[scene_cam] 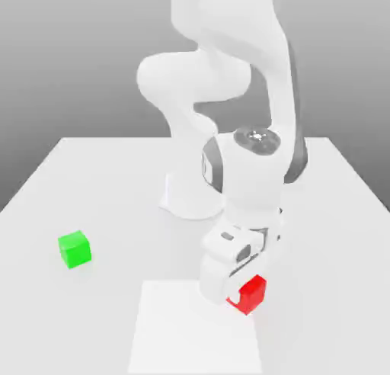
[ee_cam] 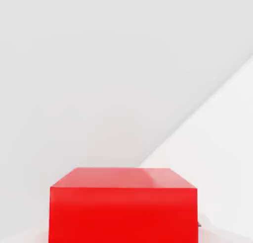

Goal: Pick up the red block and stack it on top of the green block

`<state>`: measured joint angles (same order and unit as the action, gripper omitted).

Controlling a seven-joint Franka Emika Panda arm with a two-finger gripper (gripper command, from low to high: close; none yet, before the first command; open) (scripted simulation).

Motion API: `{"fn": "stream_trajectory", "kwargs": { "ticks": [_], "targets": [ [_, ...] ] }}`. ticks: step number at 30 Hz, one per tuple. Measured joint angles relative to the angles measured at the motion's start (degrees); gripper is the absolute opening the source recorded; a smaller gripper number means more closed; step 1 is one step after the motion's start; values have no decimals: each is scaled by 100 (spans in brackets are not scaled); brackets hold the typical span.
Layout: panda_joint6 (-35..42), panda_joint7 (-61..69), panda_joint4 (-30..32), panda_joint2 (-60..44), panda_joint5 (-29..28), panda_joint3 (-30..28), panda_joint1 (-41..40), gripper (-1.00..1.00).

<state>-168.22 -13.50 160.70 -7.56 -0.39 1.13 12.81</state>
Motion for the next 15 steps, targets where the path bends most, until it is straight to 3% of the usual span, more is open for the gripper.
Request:
{"fn": "stream_trajectory", "kwargs": {
  "ticks": [5,15],
  "targets": [
    [758,170,148,909,-67,-194,-9,-100],
    [1278,1832,451,1785,-1110,-1859,-2082,-100]
  ]
}}
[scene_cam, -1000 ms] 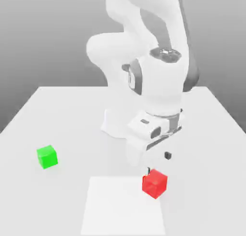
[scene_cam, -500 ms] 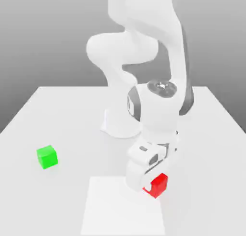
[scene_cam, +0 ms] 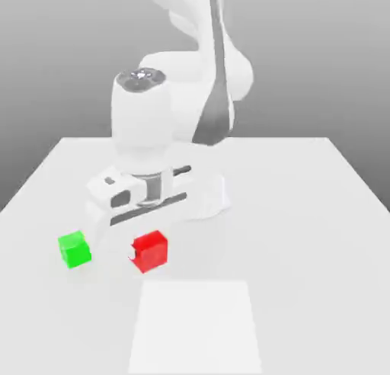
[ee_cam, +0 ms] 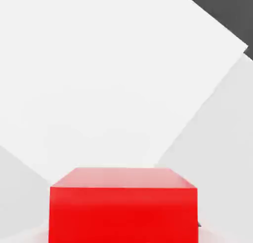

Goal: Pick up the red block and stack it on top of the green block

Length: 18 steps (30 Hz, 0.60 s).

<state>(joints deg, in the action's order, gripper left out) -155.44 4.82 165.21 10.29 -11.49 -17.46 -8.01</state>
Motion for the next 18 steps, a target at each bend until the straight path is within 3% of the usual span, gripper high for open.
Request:
{"fn": "stream_trajectory", "kwargs": {
  "ticks": [8,12,15,16,18],
  "targets": [
    [233,1408,222,500,-611,-1353,-1384,-100],
    [-439,1891,223,-187,-67,-1633,-1119,-100],
    [-1034,2583,225,-850,929,-1579,-840,-100],
    [-1202,2871,221,-1051,1346,-1465,-871,100],
    [-1201,2871,221,-1052,1346,-1465,-765,100]
  ]
}}
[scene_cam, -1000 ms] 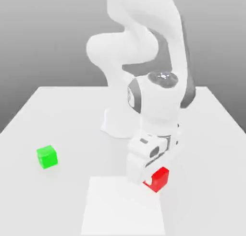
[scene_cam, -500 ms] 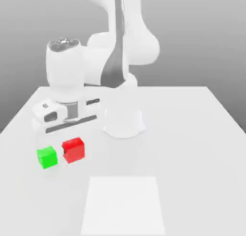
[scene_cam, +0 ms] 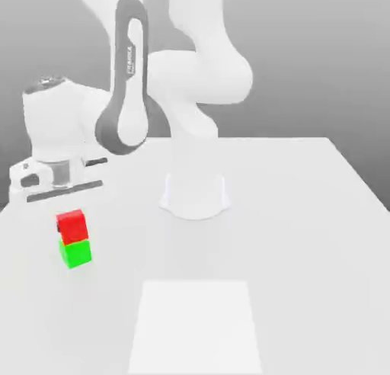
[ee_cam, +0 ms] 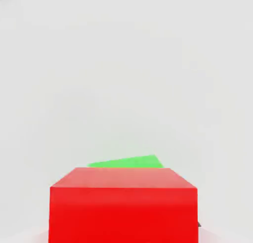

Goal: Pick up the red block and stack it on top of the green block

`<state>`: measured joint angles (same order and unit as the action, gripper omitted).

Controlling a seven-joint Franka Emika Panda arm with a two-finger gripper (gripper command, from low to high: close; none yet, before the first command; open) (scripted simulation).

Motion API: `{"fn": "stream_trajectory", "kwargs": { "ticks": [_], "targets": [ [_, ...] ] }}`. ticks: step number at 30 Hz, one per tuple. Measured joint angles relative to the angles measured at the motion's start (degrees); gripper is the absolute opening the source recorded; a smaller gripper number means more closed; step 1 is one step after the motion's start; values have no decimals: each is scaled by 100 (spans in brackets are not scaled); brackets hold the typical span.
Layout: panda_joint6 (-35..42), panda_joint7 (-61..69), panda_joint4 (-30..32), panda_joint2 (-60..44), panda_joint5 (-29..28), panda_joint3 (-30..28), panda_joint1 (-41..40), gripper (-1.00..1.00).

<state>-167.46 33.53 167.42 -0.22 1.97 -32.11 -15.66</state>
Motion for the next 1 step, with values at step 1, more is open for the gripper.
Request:
{"fn": "stream_trajectory", "kwargs": {
  "ticks": [1],
  "targets": [
    [0,0,0,0,0,0,48,100]
  ]
}}
